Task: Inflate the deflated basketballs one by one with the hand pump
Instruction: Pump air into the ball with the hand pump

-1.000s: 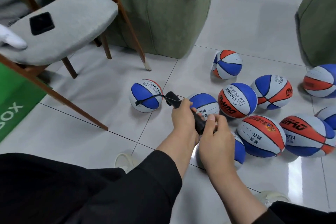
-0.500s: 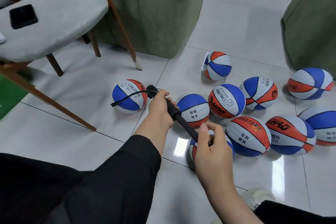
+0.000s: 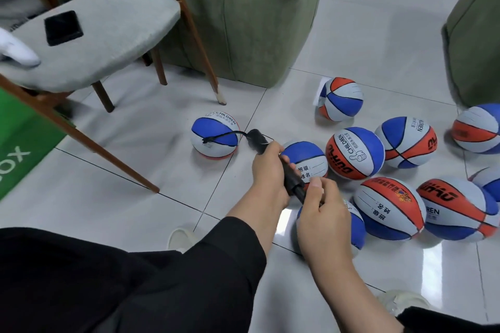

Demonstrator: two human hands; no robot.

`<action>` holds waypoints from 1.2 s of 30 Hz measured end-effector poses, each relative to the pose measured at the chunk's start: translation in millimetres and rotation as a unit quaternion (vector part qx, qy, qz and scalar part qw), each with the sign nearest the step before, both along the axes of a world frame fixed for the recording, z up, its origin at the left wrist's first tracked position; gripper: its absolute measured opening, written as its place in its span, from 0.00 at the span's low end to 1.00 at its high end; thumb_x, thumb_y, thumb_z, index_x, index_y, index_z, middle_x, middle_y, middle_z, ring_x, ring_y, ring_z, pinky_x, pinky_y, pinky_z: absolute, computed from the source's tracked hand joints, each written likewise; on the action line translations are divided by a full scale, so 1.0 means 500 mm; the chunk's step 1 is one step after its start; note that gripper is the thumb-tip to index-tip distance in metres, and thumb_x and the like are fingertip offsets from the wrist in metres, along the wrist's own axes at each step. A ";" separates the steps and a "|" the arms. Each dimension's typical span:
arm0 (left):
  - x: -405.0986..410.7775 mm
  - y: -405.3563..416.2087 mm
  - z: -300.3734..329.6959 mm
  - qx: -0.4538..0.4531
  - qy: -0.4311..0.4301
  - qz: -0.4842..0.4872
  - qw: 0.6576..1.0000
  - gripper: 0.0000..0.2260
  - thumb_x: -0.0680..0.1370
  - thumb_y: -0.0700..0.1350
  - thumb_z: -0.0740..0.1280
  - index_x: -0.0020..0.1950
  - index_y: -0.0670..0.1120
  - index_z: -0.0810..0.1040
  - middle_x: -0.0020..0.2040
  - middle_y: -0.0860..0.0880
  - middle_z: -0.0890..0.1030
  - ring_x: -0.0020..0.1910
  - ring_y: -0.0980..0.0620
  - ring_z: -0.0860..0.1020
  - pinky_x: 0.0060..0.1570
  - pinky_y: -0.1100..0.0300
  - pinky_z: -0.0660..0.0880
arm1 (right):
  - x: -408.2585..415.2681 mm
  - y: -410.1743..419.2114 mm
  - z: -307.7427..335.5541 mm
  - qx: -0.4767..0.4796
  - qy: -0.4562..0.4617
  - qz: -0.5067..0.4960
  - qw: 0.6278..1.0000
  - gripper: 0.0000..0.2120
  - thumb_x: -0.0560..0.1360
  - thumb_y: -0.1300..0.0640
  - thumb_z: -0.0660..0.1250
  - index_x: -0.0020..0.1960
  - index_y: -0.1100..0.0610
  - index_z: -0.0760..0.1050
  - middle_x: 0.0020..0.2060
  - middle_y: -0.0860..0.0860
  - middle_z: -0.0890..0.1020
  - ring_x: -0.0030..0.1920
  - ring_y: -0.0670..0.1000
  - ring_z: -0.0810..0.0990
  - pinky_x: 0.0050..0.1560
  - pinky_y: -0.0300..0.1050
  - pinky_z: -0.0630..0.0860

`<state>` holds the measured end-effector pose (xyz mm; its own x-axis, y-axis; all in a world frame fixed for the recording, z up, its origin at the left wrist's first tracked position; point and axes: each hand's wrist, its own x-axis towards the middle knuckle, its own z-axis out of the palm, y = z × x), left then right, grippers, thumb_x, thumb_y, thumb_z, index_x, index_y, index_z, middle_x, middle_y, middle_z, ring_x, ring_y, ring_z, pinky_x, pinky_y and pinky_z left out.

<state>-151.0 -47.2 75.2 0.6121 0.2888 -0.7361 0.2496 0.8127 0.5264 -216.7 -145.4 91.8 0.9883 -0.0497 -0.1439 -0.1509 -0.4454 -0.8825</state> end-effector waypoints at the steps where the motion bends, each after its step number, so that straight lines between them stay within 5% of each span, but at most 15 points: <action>1: -0.006 -0.007 -0.001 -0.004 0.001 0.000 1.000 0.04 0.77 0.41 0.66 0.50 0.45 0.72 0.30 0.50 0.71 0.24 0.52 0.69 0.29 0.62 0.71 | 0.006 0.005 -0.003 0.002 -0.002 -0.004 1.000 0.10 0.85 0.49 0.53 0.53 0.49 0.72 0.40 0.46 0.80 0.43 0.52 0.76 0.42 0.46 0.66; 6: -0.031 -0.003 -0.005 0.003 -0.003 0.036 0.999 0.03 0.79 0.41 0.65 0.51 0.45 0.73 0.31 0.49 0.71 0.24 0.52 0.70 0.29 0.61 0.72 | 0.017 0.030 -0.022 0.007 0.003 -0.009 1.000 0.14 0.85 0.49 0.53 0.56 0.55 0.74 0.45 0.51 0.81 0.43 0.52 0.76 0.39 0.45 0.67; 9: -0.037 0.017 -0.013 0.012 0.000 0.039 0.999 0.03 0.79 0.40 0.64 0.52 0.44 0.73 0.31 0.49 0.72 0.24 0.52 0.71 0.29 0.61 0.73 | 0.016 0.036 -0.033 0.025 0.018 0.005 1.000 0.13 0.85 0.48 0.55 0.54 0.54 0.75 0.42 0.47 0.80 0.42 0.48 0.76 0.38 0.36 0.68; 13: -0.049 0.040 -0.026 0.008 -0.009 0.040 0.999 0.04 0.78 0.38 0.66 0.51 0.43 0.72 0.30 0.49 0.73 0.26 0.50 0.72 0.34 0.59 0.76 | 0.015 0.041 -0.040 0.047 0.049 0.055 0.996 0.10 0.82 0.45 0.61 0.55 0.47 0.78 0.43 0.40 0.82 0.45 0.45 0.81 0.43 0.42 0.75; 16: -0.051 0.062 -0.027 0.017 -0.012 0.037 0.999 0.01 0.80 0.39 0.65 0.51 0.43 0.73 0.32 0.47 0.74 0.30 0.48 0.74 0.35 0.57 0.77 | 0.016 0.049 -0.031 0.071 0.075 0.086 0.991 0.06 0.79 0.46 0.69 0.55 0.45 0.80 0.41 0.44 0.84 0.37 0.49 0.83 0.39 0.48 0.80; 20: -0.055 0.082 -0.019 0.059 0.018 -0.020 0.998 0.15 0.83 0.57 0.65 0.53 0.45 0.75 0.40 0.44 0.82 0.39 0.45 0.81 0.53 0.47 0.81 | 0.034 0.051 -0.019 0.106 0.080 0.067 0.989 0.05 0.78 0.53 0.72 0.53 0.48 0.83 0.37 0.52 0.84 0.28 0.48 0.78 0.31 0.44 0.75; 23: -0.062 0.117 -0.047 0.155 0.096 -0.002 0.983 0.31 0.81 0.72 0.51 0.53 0.46 0.78 0.46 0.43 0.85 0.43 0.42 0.84 0.49 0.48 0.82 | 0.058 0.051 -0.019 0.085 0.075 0.059 0.992 0.06 0.76 0.50 0.73 0.52 0.48 0.84 0.36 0.53 0.84 0.30 0.50 0.75 0.35 0.46 0.72; 25: -0.065 0.170 -0.073 0.276 0.155 0.046 0.947 0.37 0.73 0.75 0.46 0.49 0.46 0.79 0.47 0.44 0.86 0.46 0.38 0.84 0.51 0.46 0.81 | 0.077 0.053 -0.019 0.057 0.069 0.066 0.994 0.06 0.76 0.48 0.74 0.52 0.48 0.84 0.37 0.51 0.83 0.33 0.51 0.77 0.37 0.47 0.72; 27: -0.054 0.242 -0.107 0.373 0.176 0.030 0.911 0.33 0.73 0.70 0.49 0.48 0.44 0.79 0.48 0.41 0.85 0.49 0.36 0.83 0.55 0.43 0.81 | 0.101 0.057 -0.013 0.011 0.060 0.097 0.993 0.07 0.76 0.48 0.73 0.52 0.48 0.83 0.38 0.49 0.82 0.36 0.51 0.79 0.38 0.48 0.75; 30: -0.037 0.338 -0.061 0.484 0.176 -0.098 0.852 0.17 0.84 0.52 0.60 0.53 0.40 0.79 0.50 0.38 0.83 0.53 0.36 0.80 0.51 0.55 0.75 | 0.149 0.067 0.001 -0.104 0.049 0.187 0.976 0.05 0.77 0.48 0.72 0.50 0.48 0.82 0.32 0.47 0.79 0.28 0.44 0.75 0.32 0.40 0.69; 32: -0.015 0.407 -0.050 0.556 0.197 -0.208 0.780 0.09 0.85 0.48 0.62 0.54 0.43 0.76 0.48 0.44 0.79 0.51 0.40 0.76 0.48 0.56 0.69 | 0.189 0.079 0.010 -0.157 0.044 0.231 0.959 0.04 0.77 0.50 0.72 0.47 0.49 0.82 0.32 0.49 0.79 0.26 0.43 0.75 0.28 0.38 0.69; 36: 0.037 0.499 -0.081 0.632 0.232 -0.334 0.659 0.19 0.84 0.52 0.63 0.72 0.45 0.70 0.63 0.41 0.78 0.59 0.39 0.77 0.55 0.51 0.74 | 0.269 0.118 -0.001 -0.254 0.022 0.298 0.920 0.03 0.77 0.52 0.72 0.47 0.50 0.83 0.39 0.49 0.79 0.32 0.48 0.74 0.33 0.45 0.73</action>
